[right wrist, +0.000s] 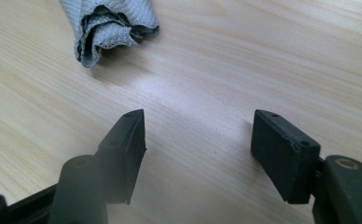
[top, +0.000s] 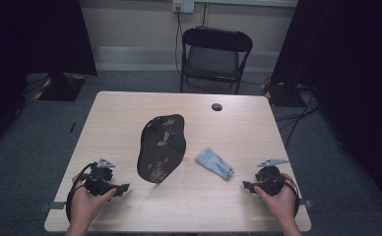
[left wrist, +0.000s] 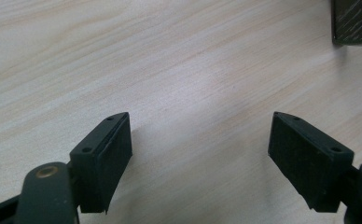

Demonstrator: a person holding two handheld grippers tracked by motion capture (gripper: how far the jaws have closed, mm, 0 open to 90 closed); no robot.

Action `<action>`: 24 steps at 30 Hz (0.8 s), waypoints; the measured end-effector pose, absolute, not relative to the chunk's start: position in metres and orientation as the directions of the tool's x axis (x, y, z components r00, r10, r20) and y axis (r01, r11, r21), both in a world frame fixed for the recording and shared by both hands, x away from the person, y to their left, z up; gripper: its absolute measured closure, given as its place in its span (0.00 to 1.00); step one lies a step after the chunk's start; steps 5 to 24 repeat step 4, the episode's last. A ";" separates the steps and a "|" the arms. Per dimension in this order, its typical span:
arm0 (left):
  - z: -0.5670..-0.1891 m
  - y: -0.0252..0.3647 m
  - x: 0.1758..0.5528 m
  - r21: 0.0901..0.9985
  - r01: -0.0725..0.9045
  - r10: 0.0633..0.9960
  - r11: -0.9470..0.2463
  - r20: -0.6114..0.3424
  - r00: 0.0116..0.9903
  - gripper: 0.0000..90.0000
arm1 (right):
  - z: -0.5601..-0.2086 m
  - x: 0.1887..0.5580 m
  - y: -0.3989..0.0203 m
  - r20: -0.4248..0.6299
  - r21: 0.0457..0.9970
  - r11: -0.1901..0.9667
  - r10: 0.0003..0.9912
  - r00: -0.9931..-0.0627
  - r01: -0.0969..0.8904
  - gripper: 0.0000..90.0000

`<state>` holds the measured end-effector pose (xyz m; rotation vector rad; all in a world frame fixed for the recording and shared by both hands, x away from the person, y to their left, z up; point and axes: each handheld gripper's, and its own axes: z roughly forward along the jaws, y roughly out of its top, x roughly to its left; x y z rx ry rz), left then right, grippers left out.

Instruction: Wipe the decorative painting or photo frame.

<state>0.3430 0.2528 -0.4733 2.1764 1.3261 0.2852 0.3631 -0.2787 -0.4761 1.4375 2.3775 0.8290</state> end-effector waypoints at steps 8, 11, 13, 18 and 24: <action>-0.473 0.251 0.344 0.570 0.743 0.865 -0.351 -0.107 0.490 0.24 | -0.477 0.362 -0.280 0.073 0.581 0.368 0.865 -0.496 0.726 0.38; -0.473 0.251 0.344 0.570 0.743 0.865 -0.351 -0.107 0.490 0.24 | -0.477 0.362 -0.280 0.073 0.581 0.368 0.865 -0.496 0.726 0.38; -0.473 0.251 0.344 0.570 0.743 0.865 -0.351 -0.107 0.490 0.24 | -0.477 0.362 -0.280 0.073 0.581 0.368 0.865 -0.496 0.726 0.38; -0.473 0.251 0.344 0.570 0.743 0.865 -0.351 -0.107 0.490 0.24 | -0.477 0.362 -0.280 0.073 0.581 0.368 0.865 -0.496 0.726 0.38; -0.473 0.251 0.344 0.570 0.743 0.865 -0.351 -0.107 0.490 0.24 | -0.477 0.362 -0.280 0.073 0.581 0.368 0.865 -0.496 0.726 0.38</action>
